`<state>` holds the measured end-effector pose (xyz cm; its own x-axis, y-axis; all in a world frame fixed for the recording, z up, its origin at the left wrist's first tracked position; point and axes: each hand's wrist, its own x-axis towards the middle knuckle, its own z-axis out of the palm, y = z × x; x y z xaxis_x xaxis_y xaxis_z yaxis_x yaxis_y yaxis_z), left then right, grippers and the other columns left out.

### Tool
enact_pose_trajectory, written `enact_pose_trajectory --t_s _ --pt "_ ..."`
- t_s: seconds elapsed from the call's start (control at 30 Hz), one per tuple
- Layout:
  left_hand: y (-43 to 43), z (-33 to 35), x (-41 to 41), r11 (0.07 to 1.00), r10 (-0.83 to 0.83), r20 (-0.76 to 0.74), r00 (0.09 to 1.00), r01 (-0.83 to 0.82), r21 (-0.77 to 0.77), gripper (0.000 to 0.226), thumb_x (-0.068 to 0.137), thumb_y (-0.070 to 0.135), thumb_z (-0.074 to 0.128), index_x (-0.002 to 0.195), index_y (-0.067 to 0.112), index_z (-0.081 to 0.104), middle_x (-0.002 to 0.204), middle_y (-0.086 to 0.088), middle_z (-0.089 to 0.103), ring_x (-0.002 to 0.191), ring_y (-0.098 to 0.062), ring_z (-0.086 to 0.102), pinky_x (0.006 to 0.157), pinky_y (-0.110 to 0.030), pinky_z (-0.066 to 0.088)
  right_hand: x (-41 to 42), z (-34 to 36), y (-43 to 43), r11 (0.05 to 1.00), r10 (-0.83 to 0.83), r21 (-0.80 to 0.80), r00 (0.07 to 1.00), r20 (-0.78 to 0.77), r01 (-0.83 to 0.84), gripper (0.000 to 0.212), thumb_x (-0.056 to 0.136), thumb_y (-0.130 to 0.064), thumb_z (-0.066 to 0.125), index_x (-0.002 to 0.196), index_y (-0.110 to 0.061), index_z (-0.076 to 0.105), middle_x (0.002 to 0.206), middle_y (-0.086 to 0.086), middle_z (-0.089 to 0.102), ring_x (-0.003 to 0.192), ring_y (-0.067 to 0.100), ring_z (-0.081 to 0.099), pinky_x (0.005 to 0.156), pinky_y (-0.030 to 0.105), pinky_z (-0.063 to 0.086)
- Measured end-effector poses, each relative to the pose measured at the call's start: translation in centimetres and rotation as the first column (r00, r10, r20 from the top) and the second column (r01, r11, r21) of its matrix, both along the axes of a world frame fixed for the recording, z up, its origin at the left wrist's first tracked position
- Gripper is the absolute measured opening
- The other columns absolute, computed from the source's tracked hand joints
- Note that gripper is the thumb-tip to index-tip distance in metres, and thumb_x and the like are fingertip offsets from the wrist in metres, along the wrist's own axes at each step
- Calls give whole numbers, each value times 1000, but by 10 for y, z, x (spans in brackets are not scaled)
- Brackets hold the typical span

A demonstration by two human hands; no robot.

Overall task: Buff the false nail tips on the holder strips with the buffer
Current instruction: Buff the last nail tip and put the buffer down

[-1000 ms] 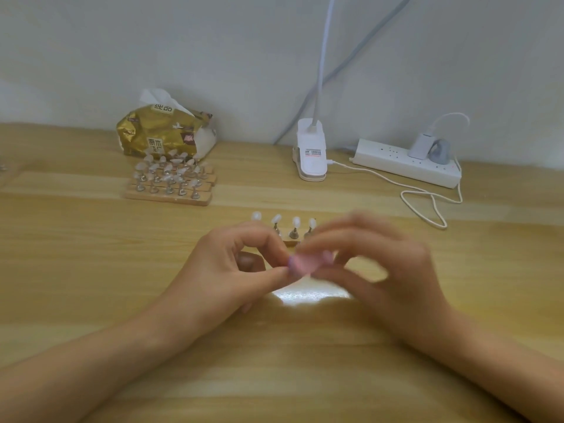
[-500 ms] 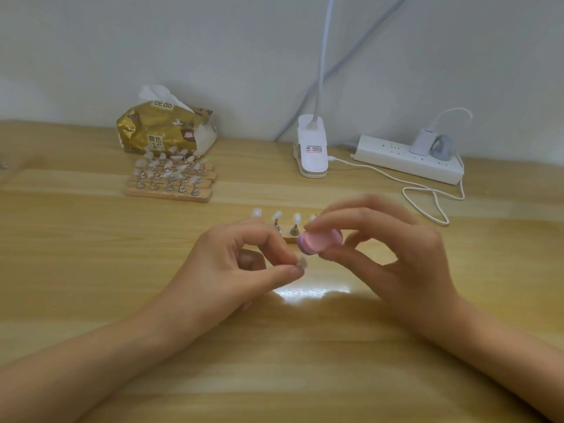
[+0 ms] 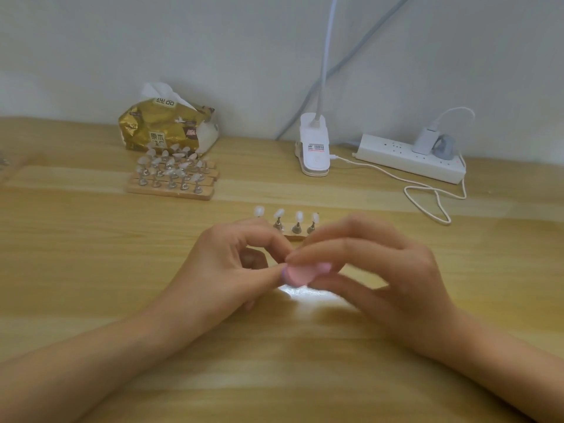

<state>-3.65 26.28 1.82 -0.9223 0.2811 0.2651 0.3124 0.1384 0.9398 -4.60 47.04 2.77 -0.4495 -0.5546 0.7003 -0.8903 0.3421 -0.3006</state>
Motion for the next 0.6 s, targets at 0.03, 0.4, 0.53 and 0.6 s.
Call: enact_pose_trajectory --t_s 0.03,0.4,0.53,0.6 --pt "0 0 0 1000 7 -9 1000 -7 -5 17 64 37 84 65 24 73 75 8 62 38 -11 46 39 -21 35 -2 2 2 998 -25 -53 999 42 27 15 89 -14 73 105 -13 74 101 3 69 93 14 66 74 29 54" --pt "0 0 1 1000 -12 -28 1000 12 -27 14 66 32 82 66 20 74 75 7 60 37 -8 46 38 -20 35 -1 -1 0 999 -27 -36 998 60 29 14 91 -16 71 104 -14 75 101 3 70 93 12 65 75 26 54" --pt "-1 -1 -1 1000 -8 0 1000 8 -10 17 67 31 89 66 21 75 74 10 60 37 -7 45 37 -18 35 2 -3 -1 999 44 10 999 11 -44 14 91 -11 71 104 -12 76 102 2 71 92 13 66 81 24 52" --pt "-1 0 0 1000 -3 4 1000 3 -11 18 70 32 87 69 19 75 75 9 60 37 -9 44 38 -19 35 0 2 4 996 18 -87 995 95 -10 14 91 -8 70 104 -11 74 99 5 71 91 14 68 74 27 55"
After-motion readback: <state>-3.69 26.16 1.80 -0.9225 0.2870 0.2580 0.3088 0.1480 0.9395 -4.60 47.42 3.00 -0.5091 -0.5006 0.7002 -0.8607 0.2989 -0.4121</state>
